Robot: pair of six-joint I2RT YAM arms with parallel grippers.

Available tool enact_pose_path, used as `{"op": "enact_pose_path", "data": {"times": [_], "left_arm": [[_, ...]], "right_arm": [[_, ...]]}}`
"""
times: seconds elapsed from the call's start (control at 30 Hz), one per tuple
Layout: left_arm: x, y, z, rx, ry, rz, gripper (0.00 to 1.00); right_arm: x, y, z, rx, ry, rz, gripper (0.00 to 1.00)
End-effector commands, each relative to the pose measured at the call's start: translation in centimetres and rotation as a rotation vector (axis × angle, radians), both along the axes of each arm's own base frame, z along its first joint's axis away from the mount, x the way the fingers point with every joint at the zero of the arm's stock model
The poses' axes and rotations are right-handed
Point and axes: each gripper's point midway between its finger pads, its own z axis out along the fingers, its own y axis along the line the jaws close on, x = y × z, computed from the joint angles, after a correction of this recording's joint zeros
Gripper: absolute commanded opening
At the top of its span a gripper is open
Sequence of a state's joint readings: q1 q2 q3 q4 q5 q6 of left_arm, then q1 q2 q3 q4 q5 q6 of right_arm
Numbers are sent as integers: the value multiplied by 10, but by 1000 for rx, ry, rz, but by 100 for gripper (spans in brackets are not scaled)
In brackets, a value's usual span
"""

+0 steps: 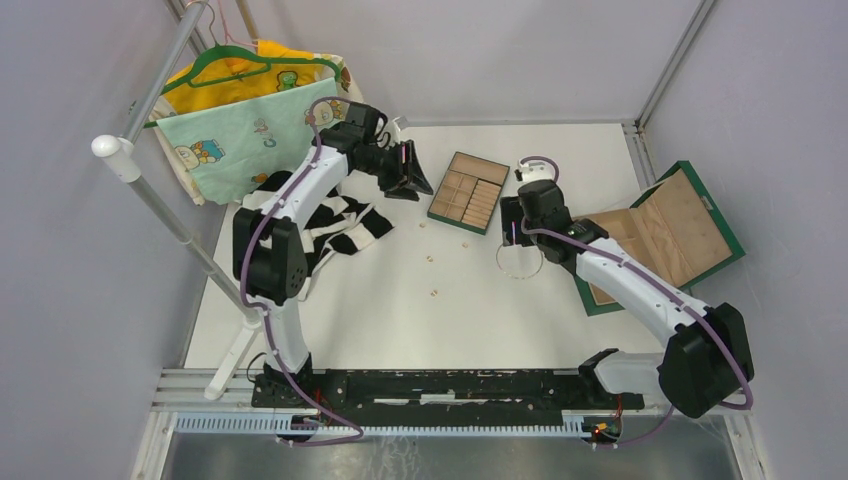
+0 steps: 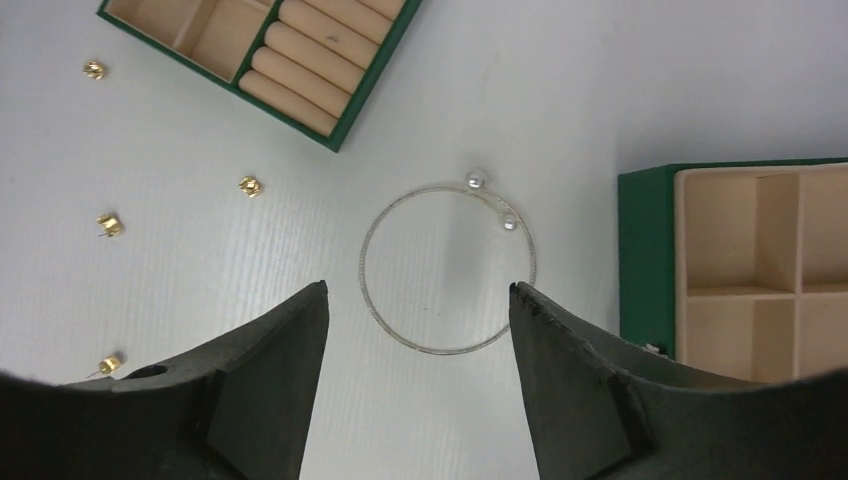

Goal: Organize the mixed jewelry

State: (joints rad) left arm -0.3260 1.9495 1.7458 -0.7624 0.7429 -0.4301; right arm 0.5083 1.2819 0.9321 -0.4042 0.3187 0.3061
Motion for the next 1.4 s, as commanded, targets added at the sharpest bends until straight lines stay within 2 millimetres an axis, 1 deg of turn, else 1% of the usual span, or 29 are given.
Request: {"op": "enact_pose_path", "data": {"times": [0.0, 0.07, 0.13, 0.23, 0.27, 0.3, 0.37, 0.4, 0.43, 0.47, 0.5, 0.53, 0.6, 0.63, 0.67, 0.7, 0.77, 0.8, 0.93, 1.07, 1.17, 1.27, 1.37], "left_arm": [[20, 38, 7, 219, -55, 239, 58], [26, 64, 3, 345, -84, 354, 60], [28, 92, 5, 464, -121, 452, 63], [29, 133, 5, 647, -162, 583, 64], [27, 144, 6, 692, -170, 615, 64], [25, 153, 5, 725, -172, 632, 64], [20, 164, 1, 754, -156, 659, 64], [18, 165, -2, 749, -151, 664, 64], [16, 164, -3, 739, -150, 658, 65], [14, 164, -4, 729, -154, 650, 66], [13, 163, -5, 722, -157, 637, 67], [11, 162, -6, 719, -162, 630, 68], [8, 166, -9, 724, -160, 640, 68], [7, 168, -10, 724, -157, 641, 68], [7, 170, -10, 723, -152, 645, 68], [7, 171, -11, 723, -149, 645, 68], [7, 175, -12, 720, -142, 642, 69], [8, 176, -12, 722, -137, 642, 69], [8, 182, -15, 739, -115, 656, 69], [6, 192, -19, 792, -74, 704, 68], [4, 198, -21, 843, -34, 729, 70], [-2, 213, -18, 931, 0, 805, 71], [-7, 228, -11, 1003, 11, 883, 71]], "right_arm": [[6, 34, 10, 148, -5, 86, 72], [6, 51, 10, 200, 22, 135, 73], [7, 75, 13, 259, 61, 205, 74], [5, 119, 20, 408, 150, 337, 74], [6, 130, 24, 448, 164, 362, 74], [8, 140, 25, 479, 180, 382, 75], [18, 154, 27, 499, 184, 393, 75], [24, 161, 26, 498, 199, 395, 74], [30, 167, 28, 499, 210, 403, 74], [34, 172, 22, 490, 243, 399, 74], [38, 179, 23, 487, 252, 404, 73], [42, 183, 18, 473, 274, 399, 71], [50, 190, 15, 439, 289, 366, 71], [53, 192, 10, 416, 302, 342, 71], [58, 193, 9, 395, 299, 311, 69], [61, 195, 4, 376, 306, 282, 65], [67, 192, -5, 327, 315, 190, 64], [68, 194, -10, 307, 317, 173, 64], [70, 195, -21, 237, 315, 94, 66], [72, 198, -30, 204, 307, 66, 67], [73, 201, -36, 186, 311, 60, 67], [73, 203, -41, 174, 315, 57, 67], [73, 204, -44, 166, 316, 54, 68]]}}
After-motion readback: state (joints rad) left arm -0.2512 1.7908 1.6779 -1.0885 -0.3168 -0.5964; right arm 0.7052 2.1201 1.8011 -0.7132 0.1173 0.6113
